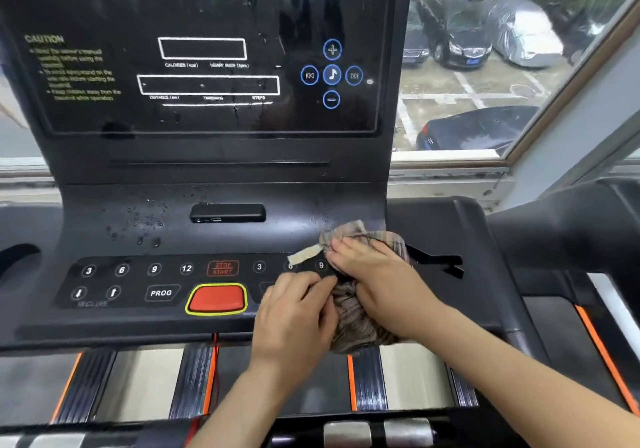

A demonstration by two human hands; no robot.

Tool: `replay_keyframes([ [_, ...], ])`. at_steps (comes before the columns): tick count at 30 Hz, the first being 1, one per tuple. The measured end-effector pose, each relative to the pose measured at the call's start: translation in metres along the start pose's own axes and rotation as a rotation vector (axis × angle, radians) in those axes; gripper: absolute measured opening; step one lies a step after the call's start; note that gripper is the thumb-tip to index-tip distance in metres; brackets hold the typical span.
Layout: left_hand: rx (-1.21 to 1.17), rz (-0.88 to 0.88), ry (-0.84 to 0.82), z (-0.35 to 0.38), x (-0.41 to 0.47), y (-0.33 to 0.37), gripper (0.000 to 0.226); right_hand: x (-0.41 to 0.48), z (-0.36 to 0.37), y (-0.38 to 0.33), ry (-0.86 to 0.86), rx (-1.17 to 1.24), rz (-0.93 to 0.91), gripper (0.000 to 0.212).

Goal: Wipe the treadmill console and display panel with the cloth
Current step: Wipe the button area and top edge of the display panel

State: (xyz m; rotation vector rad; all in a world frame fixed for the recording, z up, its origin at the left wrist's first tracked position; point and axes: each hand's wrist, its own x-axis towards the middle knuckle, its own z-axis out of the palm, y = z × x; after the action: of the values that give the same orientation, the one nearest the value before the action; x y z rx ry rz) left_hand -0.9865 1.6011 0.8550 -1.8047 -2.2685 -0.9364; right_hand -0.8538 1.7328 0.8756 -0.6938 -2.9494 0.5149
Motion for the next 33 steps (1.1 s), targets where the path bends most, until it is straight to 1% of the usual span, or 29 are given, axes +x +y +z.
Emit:
replay_keyframes([
  [3,-0.018,-0.022,0.006,-0.002,-0.003,0.000,0.024,0.030,-0.005,0.009,0.023,-0.090,-0.054,0.073],
  [5,-0.010,-0.052,0.002,-0.005,0.002,0.000,0.025,0.059,-0.003,0.004,0.065,-0.130,0.009,0.074],
  [7,0.003,-0.062,0.011,-0.010,0.008,-0.005,0.025,0.070,0.001,-0.007,0.108,-0.091,0.045,0.074],
  [10,-0.029,-0.018,0.013,-0.017,-0.002,-0.017,0.022,0.031,0.012,-0.018,0.049,0.072,-0.092,0.069],
  [12,-0.064,0.019,-0.003,-0.020,-0.013,-0.024,0.023,0.006,0.010,-0.016,0.030,0.189,-0.128,0.068],
  [13,-0.065,0.032,-0.016,-0.020,-0.018,-0.026,0.024,0.005,0.007,-0.010,0.024,0.200,-0.131,0.068],
  [14,-0.064,0.036,-0.031,-0.020,-0.021,-0.027,0.025,0.011,0.004,-0.005,0.031,0.171,-0.111,0.069],
  [16,-0.066,0.021,-0.051,-0.021,-0.022,-0.026,0.027,0.028,0.002,0.000,0.120,0.100,-0.034,0.073],
  [18,-0.063,0.000,-0.049,-0.024,-0.021,-0.026,0.029,0.026,0.006,-0.012,0.194,0.115,0.031,0.072],
  [19,-0.067,-0.012,-0.049,-0.025,-0.021,-0.027,0.029,0.015,0.010,-0.019,0.194,0.144,0.027,0.069],
  [21,-0.075,-0.027,-0.052,-0.028,-0.022,-0.029,0.031,-0.017,0.019,-0.035,0.180,0.187,-0.040,0.064],
  [23,-0.064,-0.012,-0.050,-0.028,-0.024,-0.031,0.031,-0.028,0.015,-0.034,0.171,0.224,-0.086,0.066],
  [25,-0.056,-0.010,-0.057,-0.026,-0.024,-0.030,0.033,-0.010,0.003,-0.019,0.190,0.256,-0.008,0.069],
  [28,-0.061,-0.030,-0.074,-0.025,-0.021,-0.025,0.043,0.013,-0.001,-0.019,0.252,0.164,0.124,0.071],
  [30,-0.090,-0.020,-0.091,-0.026,-0.020,-0.021,0.049,-0.007,0.015,-0.035,0.222,0.133,0.070,0.064],
  [32,-0.099,0.009,-0.106,-0.025,-0.020,-0.021,0.045,-0.040,0.029,-0.050,0.193,0.148,-0.028,0.067],
  [33,-0.088,0.019,-0.114,-0.024,-0.022,-0.022,0.042,-0.046,0.029,-0.048,0.176,0.139,-0.043,0.069],
])
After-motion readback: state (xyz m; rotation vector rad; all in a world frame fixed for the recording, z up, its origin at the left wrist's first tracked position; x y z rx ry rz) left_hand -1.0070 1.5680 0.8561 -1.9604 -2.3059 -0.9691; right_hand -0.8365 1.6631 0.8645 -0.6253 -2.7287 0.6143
